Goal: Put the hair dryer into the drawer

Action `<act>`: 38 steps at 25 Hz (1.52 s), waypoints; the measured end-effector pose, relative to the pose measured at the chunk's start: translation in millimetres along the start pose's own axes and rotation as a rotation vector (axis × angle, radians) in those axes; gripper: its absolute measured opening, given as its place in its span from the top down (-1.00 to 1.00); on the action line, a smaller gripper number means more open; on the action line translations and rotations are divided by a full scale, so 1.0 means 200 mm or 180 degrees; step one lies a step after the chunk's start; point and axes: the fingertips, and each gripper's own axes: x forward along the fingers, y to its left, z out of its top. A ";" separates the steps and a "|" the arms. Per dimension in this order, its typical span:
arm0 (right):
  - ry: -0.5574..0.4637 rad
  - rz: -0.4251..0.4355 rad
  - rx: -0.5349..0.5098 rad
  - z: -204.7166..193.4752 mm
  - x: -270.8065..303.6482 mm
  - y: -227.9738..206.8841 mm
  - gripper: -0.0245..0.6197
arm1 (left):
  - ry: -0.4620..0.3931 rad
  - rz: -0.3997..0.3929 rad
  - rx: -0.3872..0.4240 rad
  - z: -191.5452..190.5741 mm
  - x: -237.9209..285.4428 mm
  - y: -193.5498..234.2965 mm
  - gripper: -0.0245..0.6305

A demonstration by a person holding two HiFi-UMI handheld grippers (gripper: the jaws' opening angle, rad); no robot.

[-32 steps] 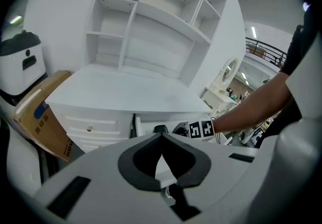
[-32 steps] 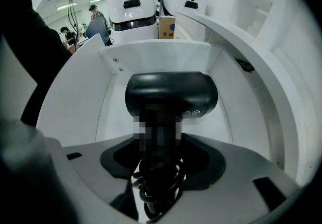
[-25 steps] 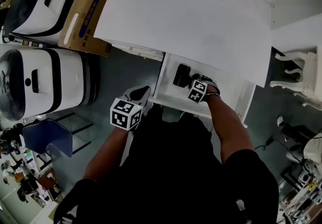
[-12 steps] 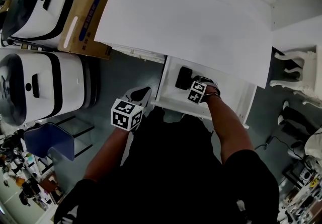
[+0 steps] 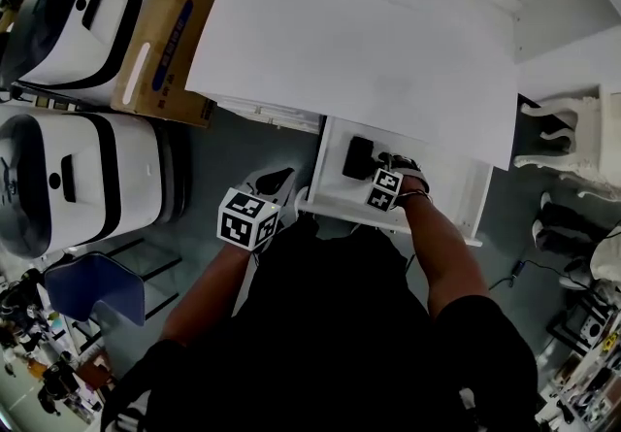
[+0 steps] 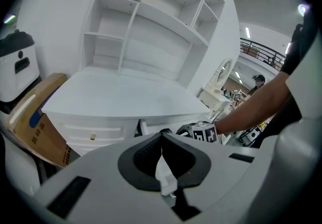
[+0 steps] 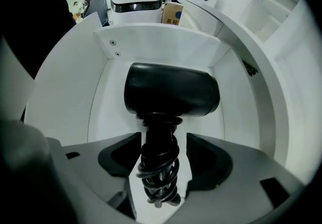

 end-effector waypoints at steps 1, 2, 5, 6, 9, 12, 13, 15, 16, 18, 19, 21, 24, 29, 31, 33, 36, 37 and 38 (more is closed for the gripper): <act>-0.0004 -0.0041 0.0044 0.00 -0.02 -0.01 0.10 | -0.0010 -0.0023 0.0027 0.01 0.00 0.01 0.89; -0.0018 -0.0086 0.0118 0.00 -0.05 -0.02 0.10 | -0.0022 -0.0048 0.0055 0.02 0.00 0.02 0.89; -0.0118 -0.0297 0.0490 -0.02 -0.15 -0.05 0.10 | -0.0067 -0.0147 0.0150 0.07 0.00 0.03 0.89; -0.0155 -0.0386 0.0660 -0.02 -0.18 -0.07 0.10 | -0.0083 -0.0189 0.0192 0.08 0.00 0.04 0.89; -0.0368 -0.0531 0.1318 -0.02 -0.31 -0.09 0.10 | -0.0115 -0.0317 0.0340 0.11 -0.01 0.04 0.89; -0.0823 -0.0595 0.2081 0.06 -0.48 -0.11 0.10 | -0.0132 -0.0436 0.0482 0.13 -0.02 0.03 0.89; -0.1014 -0.0608 0.2339 0.09 -0.54 -0.11 0.11 | -0.0140 -0.0474 0.0525 0.13 -0.01 0.02 0.89; -0.1447 -0.0590 0.2834 0.17 -0.66 -0.13 0.13 | -0.0156 -0.0538 0.0597 0.15 -0.01 0.01 0.89; -0.1659 -0.0568 0.3037 0.20 -0.72 -0.13 0.18 | -0.0166 -0.0565 0.0622 0.16 -0.01 0.00 0.89; -0.1989 -0.0511 0.3327 0.26 -0.83 -0.12 0.36 | -0.0201 -0.0612 0.0640 0.18 -0.02 -0.03 0.89; -0.2132 -0.0489 0.3434 0.28 -0.89 -0.11 0.52 | -0.0228 -0.0635 0.0632 0.19 -0.03 -0.05 0.89; -0.2412 -0.0451 0.3607 0.32 -1.00 -0.10 0.74 | -0.0291 -0.0690 0.0592 0.21 -0.05 -0.10 0.89; -0.2768 -0.0402 0.3745 0.35 -1.18 -0.06 0.83 | -0.0365 -0.0755 0.0537 0.22 -0.08 -0.17 0.89; -0.2944 -0.0445 0.3389 0.40 -1.42 0.05 0.84 | -0.0488 -0.0771 0.0465 0.21 -0.14 -0.29 0.89; -0.3003 -0.0513 0.3281 0.37 -1.51 0.09 0.85 | -0.0536 -0.0772 0.0475 0.21 -0.15 -0.37 0.89; -0.3091 -0.0533 0.3288 0.32 -1.59 0.12 0.85 | -0.0554 -0.0798 0.0503 0.20 -0.15 -0.47 0.89; -0.3284 -0.0475 0.3395 0.23 -1.69 0.20 0.85 | -0.0578 -0.0863 0.0666 0.19 -0.17 -0.67 0.89; -0.3324 -0.0463 0.3422 0.20 -1.71 0.22 0.85 | -0.0595 -0.0869 0.0724 0.19 -0.18 -0.73 0.89; -0.3345 -0.0455 0.3433 0.17 -1.73 0.25 0.85 | -0.0610 -0.0865 0.0760 0.18 -0.19 -0.78 0.89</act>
